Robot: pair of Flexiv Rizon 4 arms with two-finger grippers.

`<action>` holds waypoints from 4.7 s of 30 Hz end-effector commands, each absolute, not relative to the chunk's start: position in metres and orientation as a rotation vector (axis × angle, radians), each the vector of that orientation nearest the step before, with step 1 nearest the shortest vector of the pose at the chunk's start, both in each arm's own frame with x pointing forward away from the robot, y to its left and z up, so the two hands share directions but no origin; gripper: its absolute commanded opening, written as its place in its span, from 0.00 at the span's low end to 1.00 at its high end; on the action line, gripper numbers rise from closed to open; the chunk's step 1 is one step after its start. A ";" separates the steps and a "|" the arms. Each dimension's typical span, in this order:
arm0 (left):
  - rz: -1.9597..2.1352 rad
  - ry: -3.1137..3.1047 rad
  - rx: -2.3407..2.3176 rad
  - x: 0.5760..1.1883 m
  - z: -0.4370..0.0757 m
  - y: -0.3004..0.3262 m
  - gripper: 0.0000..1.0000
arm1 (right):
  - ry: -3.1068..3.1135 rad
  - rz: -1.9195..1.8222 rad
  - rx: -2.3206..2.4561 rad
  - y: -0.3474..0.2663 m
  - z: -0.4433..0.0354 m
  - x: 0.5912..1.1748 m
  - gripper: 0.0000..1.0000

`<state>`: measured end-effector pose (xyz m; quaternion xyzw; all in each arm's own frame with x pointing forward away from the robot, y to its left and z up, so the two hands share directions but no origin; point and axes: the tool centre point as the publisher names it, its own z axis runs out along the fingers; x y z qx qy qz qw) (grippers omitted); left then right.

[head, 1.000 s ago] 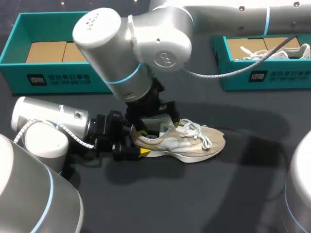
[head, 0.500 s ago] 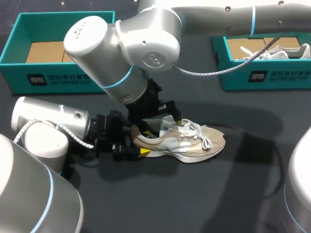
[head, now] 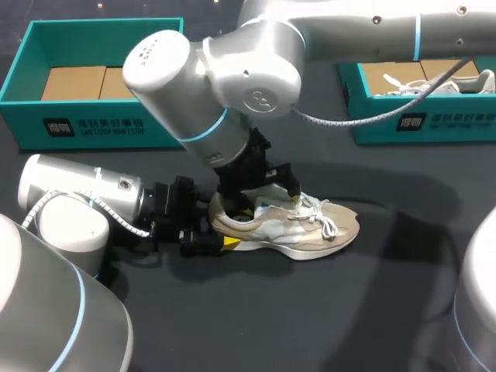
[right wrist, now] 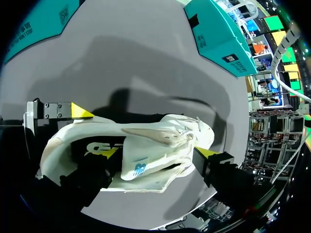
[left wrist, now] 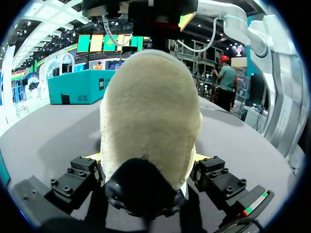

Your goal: Take the shoe out of the shoebox, open the shoe tongue, remove and reinsert the insole, then place the shoe into the shoebox

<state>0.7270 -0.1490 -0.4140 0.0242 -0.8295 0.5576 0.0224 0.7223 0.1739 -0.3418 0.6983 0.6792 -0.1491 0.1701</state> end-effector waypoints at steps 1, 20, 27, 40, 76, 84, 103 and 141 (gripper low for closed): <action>1.725 -2.571 0.076 0.725 -0.417 -0.147 0.00 | 1.405 -0.286 2.330 0.173 -0.346 0.716 0.89; 1.725 -2.571 0.076 0.725 -0.417 -0.147 0.00 | 1.348 -0.331 2.390 0.153 -0.327 0.712 0.73; 1.725 -2.571 0.076 0.725 -0.417 -0.147 0.00 | 1.373 -0.313 2.445 0.163 -0.336 0.707 0.65; 1.725 -2.571 0.076 0.725 -0.417 -0.147 0.00 | 1.363 -0.339 2.447 0.157 -0.315 0.699 0.50; 1.725 -2.571 0.076 0.725 -0.417 -0.147 0.00 | 2.349 -0.020 2.066 0.110 -0.308 0.711 0.00; 1.725 -2.571 0.076 0.725 -0.417 -0.147 0.00 | 2.410 0.034 2.052 0.100 -0.308 0.708 0.00; 1.725 -2.571 0.076 0.725 -0.417 -0.147 0.00 | 2.571 0.194 1.994 0.052 -0.337 0.715 0.06; 1.725 -2.571 0.076 0.725 -0.417 -0.147 0.00 | 2.228 -0.041 1.900 0.062 -0.242 0.715 0.62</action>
